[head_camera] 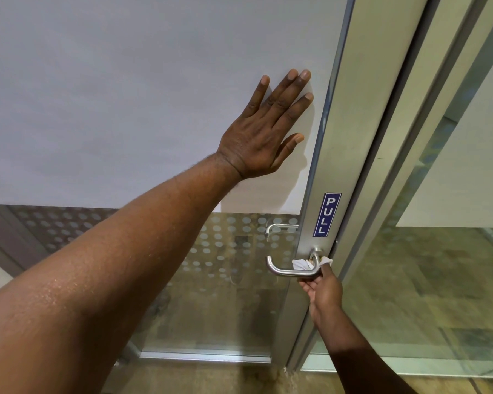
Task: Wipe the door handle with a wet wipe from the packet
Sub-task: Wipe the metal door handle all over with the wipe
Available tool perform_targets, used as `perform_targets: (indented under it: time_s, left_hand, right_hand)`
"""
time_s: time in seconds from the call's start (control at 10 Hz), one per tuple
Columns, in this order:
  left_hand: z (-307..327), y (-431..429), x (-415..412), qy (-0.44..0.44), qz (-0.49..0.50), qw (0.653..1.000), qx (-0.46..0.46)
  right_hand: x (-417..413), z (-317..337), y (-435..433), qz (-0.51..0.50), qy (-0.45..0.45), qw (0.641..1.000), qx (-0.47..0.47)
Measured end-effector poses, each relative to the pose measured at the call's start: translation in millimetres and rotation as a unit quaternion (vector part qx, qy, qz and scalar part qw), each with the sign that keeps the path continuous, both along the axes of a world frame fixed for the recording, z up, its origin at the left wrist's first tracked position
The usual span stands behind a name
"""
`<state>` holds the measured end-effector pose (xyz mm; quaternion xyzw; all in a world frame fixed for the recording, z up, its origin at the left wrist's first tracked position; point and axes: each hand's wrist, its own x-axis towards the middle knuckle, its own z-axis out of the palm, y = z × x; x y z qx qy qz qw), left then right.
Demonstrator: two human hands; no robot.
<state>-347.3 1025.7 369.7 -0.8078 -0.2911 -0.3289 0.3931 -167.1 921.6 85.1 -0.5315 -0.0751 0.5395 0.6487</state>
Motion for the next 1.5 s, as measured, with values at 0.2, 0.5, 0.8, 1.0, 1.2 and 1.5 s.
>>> perform_targets:
  time_s: [0.2,0.5,0.8,1.0,1.2,1.5]
  left_hand:
    - [-0.9,0.4,-0.3,-0.002,-0.004,1.0,-0.001]
    - [-0.8,-0.3,-0.3,-0.005,-0.006,1.0,0.0]
    - [-1.8,-0.3,0.2,-0.008,-0.009,1.0,-0.002]
    - [-1.7,-0.7,-0.2,-0.009,-0.008,1.0,-0.007]
    - [-1.8,0.3,-0.3,-0.007,-0.005,1.0,-0.006]
    - [-1.6,0.2,-0.1,-0.002,-0.002,1.0,-0.005]
  right_hand:
    - [2.2,4.6,1.0,0.005,0.082,0.997,-0.009]
    - [17.8,0.3,4.9,-0.111,0.14,0.984,-0.011]
    - [36.7,-7.0,-9.6,-0.121,-0.01,0.992,0.016]
    - [44.6,-4.7,-7.8,-0.083,-0.192,0.977,-0.04]
    - [39.7,-5.0,-4.7,-0.051,-0.278,0.958,-0.045]
    - [20.1,8.8,-7.2,-0.096,-0.339,0.936,-0.018]
